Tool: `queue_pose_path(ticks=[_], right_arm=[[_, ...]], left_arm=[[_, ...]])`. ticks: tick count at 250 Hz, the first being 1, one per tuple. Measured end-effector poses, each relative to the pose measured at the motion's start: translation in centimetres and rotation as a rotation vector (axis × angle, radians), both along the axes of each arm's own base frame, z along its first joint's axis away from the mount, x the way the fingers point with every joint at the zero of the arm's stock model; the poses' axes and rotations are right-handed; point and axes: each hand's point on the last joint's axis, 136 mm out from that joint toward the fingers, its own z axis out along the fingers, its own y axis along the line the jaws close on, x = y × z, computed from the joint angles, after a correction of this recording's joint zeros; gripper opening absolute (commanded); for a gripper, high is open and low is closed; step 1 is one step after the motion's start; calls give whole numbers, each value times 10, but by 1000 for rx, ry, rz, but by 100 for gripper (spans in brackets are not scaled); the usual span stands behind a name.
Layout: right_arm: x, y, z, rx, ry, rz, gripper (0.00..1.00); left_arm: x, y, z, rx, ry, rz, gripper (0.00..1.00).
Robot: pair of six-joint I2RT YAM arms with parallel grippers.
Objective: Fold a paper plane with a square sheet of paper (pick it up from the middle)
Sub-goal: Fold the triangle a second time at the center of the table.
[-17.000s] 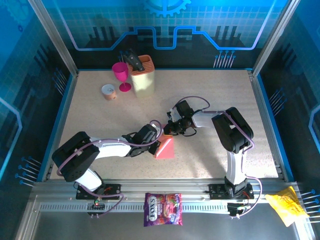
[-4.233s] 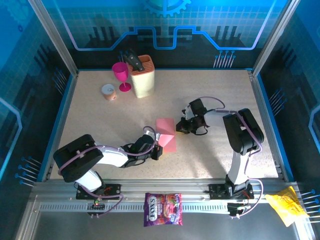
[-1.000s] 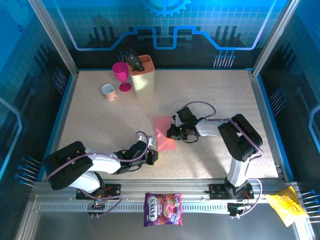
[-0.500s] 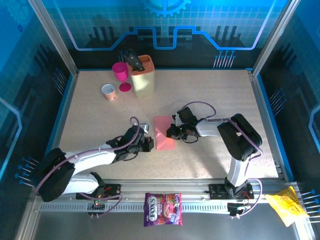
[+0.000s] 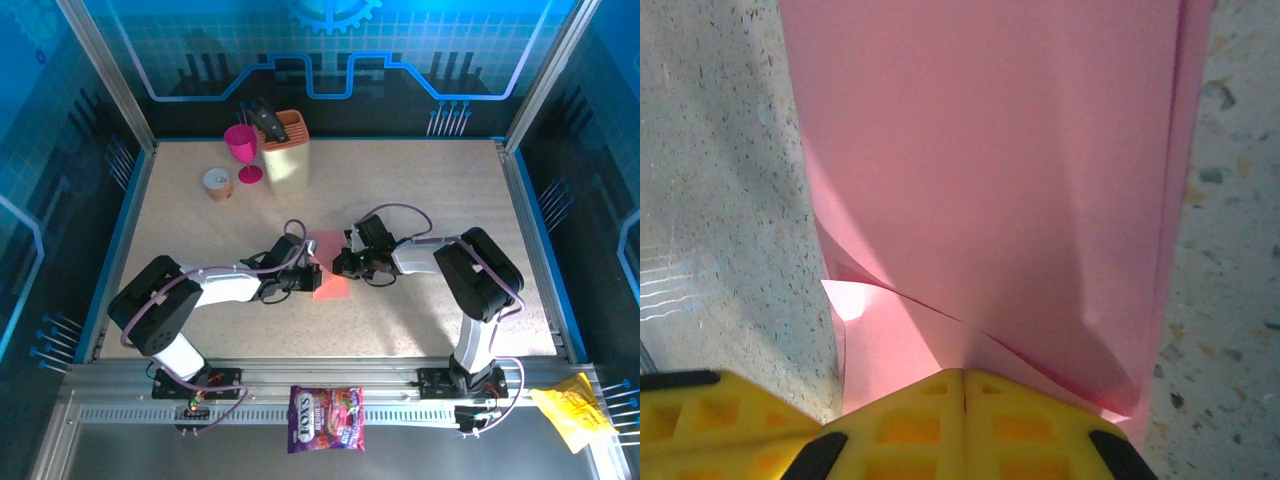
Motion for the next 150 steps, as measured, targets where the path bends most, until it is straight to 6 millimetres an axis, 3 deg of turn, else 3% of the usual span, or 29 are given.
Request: queue_pose_path(ticks=[64,141,150], right_arm=[[0,0,0,2,-2,1,0],[-1,1,3,2,3,15,0],[-3,0,5,-5,6,21,5]], left_arm=[[21,-4,0,-3,-17,5,0],[20,-4,-15,5,10,-3,0],[21,-4,-15,1,7,-2,0]])
